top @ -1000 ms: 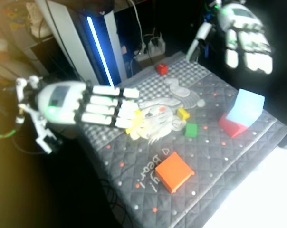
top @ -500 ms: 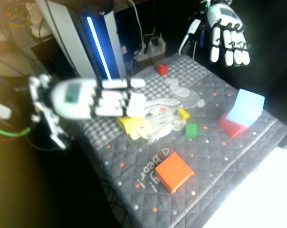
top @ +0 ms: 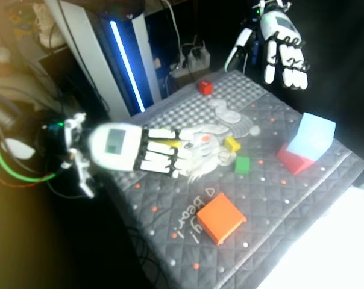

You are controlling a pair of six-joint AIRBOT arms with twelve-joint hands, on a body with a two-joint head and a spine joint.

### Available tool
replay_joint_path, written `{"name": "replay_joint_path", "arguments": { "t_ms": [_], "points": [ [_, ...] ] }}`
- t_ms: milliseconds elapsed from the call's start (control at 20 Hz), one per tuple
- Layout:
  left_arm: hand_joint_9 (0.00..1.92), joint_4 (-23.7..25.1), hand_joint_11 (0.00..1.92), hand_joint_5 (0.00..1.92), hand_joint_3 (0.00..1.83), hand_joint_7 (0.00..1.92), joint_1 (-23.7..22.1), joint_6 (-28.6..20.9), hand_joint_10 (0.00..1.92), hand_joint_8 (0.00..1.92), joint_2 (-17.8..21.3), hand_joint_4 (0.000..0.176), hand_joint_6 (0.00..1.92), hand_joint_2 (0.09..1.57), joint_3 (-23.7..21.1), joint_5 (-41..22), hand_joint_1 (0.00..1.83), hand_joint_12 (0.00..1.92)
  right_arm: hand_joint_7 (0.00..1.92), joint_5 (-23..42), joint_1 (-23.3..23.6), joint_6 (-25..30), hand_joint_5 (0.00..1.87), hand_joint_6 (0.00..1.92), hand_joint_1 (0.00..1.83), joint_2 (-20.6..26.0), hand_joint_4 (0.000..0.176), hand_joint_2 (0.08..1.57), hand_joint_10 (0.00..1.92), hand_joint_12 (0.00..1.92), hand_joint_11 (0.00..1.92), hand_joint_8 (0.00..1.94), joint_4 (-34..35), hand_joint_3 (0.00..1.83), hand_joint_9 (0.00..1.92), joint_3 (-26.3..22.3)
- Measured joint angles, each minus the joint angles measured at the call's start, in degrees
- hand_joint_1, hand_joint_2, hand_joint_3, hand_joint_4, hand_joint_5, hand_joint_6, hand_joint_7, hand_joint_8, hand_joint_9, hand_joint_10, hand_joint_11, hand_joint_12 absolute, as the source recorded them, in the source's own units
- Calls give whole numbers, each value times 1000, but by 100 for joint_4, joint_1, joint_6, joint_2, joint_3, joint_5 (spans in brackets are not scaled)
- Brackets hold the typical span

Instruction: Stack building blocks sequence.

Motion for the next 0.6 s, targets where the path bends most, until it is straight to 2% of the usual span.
{"name": "replay_joint_path", "arguments": {
  "t_ms": [50,100,150,200,250,350,400,450,500,550,600],
  "points": [
    [0,0,49,110,2,40,37,-24,0,6,-2,173,0,896,0,13,703,24,903,-2,55,37,818,906,1238,-13,0,1163,228,1366,665,1067,0,0,1118,4],
    [18,-28,68,111,0,66,63,-44,6,13,-2,167,1,894,7,15,677,36,986,61,72,70,789,1009,1246,-17,0,1162,471,1382,828,1140,4,0,1196,31],
    [35,-76,13,104,0,82,81,-52,4,8,-2,165,0,903,7,2,643,242,1029,59,96,70,822,997,1252,-20,0,1144,650,1393,879,1108,31,5,1158,52],
    [44,-138,2,111,0,98,116,-52,3,4,-2,152,1,909,9,-48,644,326,1059,59,109,70,856,985,1256,-26,0,1132,705,1377,898,1053,61,0,1137,87],
    [32,-151,0,126,0,92,138,-52,0,1,-2,149,2,910,35,-72,689,308,1027,48,125,92,888,946,1249,-39,0,1134,866,1460,862,1120,101,0,1061,127],
    [25,-245,0,125,0,79,149,-57,0,0,-37,151,1,908,42,-116,731,307,1071,9,199,208,900,965,1248,-61,0,1118,855,1431,829,1014,122,0,1046,208],
    [44,-240,0,127,0,94,203,-68,4,2,-37,150,1,896,42,-138,730,391,1047,-2,321,240,871,998,1349,-61,0,1109,1129,1337,802,919,96,6,983,264],
    [48,-221,0,133,0,98,229,-74,3,1,-44,148,1,894,42,-142,727,436,1030,28,439,243,856,1086,1246,-61,0,1134,850,1262,795,981,98,2,953,299],
    [51,-245,0,138,0,103,271,-98,2,1,-63,151,1,894,42,-155,719,465,1002,90,608,247,861,1092,1220,-61,0,1143,676,1194,820,1035,101,1,987,356],
    [44,-247,0,146,0,97,306,-136,2,1,-63,150,1,893,44,-151,704,430,1016,136,855,243,876,1042,1337,-57,0,1115,1062,1168,857,921,101,5,978,413],
    [38,-258,0,145,0,89,310,-142,0,0,-66,150,0,892,42,-162,675,419,970,173,1080,199,904,957,1358,-57,0,1119,1196,1230,883,988,107,0,958,463]
  ]
}}
